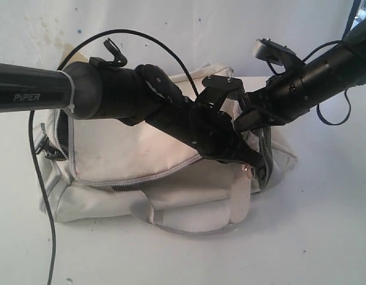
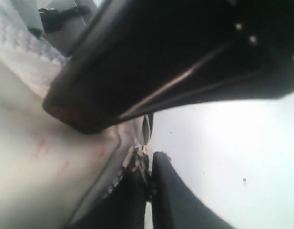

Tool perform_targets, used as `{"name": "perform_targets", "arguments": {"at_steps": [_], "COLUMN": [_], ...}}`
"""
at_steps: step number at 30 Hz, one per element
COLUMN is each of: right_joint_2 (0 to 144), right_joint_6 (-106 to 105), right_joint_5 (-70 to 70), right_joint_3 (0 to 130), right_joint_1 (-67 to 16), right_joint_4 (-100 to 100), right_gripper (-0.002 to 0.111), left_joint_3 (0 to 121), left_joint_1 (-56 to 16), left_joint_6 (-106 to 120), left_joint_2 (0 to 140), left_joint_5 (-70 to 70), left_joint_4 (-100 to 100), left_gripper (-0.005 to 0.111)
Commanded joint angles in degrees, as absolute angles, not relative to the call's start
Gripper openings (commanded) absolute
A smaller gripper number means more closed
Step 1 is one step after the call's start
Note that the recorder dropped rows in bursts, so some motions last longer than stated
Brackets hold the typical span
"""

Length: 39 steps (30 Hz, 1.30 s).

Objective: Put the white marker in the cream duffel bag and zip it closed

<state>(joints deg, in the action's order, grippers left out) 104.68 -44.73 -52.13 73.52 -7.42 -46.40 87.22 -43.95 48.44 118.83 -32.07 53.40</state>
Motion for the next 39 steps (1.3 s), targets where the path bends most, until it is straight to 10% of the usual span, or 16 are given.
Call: {"name": "perform_targets", "arguments": {"at_steps": [1, 39], "right_joint_2": [104.7, 104.7], "right_joint_6": [-41.2, -37.1], "right_joint_5": [-48.3, -37.1], "right_joint_3": [73.3, 73.3], "right_joint_1": [-7.4, -7.4], "right_joint_4": [-44.3, -44.3], "right_gripper": [0.000, 0.000], "left_joint_3": [87.3, 87.4], "left_joint_1": [-44.7, -26.7], "left_joint_6": [49.7, 27.6], "left_joint_2": [116.1, 109.4], "left_joint_5": [-39.1, -69.9], "left_joint_4": [52.9, 31.3], "left_gripper": [0.000, 0.000]}}
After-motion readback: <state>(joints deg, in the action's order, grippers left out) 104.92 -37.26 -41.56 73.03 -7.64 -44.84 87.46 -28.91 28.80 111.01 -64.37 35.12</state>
